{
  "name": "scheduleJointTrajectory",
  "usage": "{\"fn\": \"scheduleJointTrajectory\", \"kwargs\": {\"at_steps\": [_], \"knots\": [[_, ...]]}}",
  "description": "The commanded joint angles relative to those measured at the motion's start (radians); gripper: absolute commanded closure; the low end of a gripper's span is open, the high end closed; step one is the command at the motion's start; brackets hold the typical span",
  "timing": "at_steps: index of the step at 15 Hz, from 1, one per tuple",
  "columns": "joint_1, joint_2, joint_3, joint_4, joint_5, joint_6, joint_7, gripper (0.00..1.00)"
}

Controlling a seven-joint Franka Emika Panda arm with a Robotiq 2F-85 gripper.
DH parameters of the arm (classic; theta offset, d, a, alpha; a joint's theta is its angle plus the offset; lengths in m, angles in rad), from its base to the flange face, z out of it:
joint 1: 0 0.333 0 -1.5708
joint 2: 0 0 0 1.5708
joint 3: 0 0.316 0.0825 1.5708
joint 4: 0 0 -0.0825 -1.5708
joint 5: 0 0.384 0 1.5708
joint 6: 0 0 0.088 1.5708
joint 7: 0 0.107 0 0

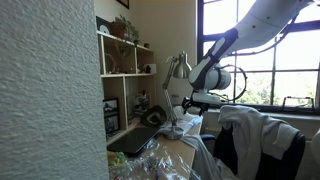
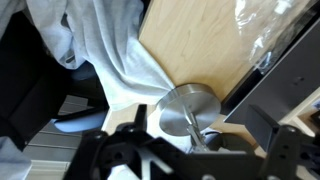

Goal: Place the grey clothing properly on the table

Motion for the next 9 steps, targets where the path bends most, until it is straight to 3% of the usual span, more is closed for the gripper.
{"fn": "scheduleJointTrajectory", "kwargs": {"at_steps": [1, 9], "knots": [[-0.051, 0.177, -0.027, 0.142, -0.128, -0.004, 0.109, 0.0], [-0.041, 0.483, -0.125, 0.302, -0.131, -0.031, 0.106, 0.0]]}}
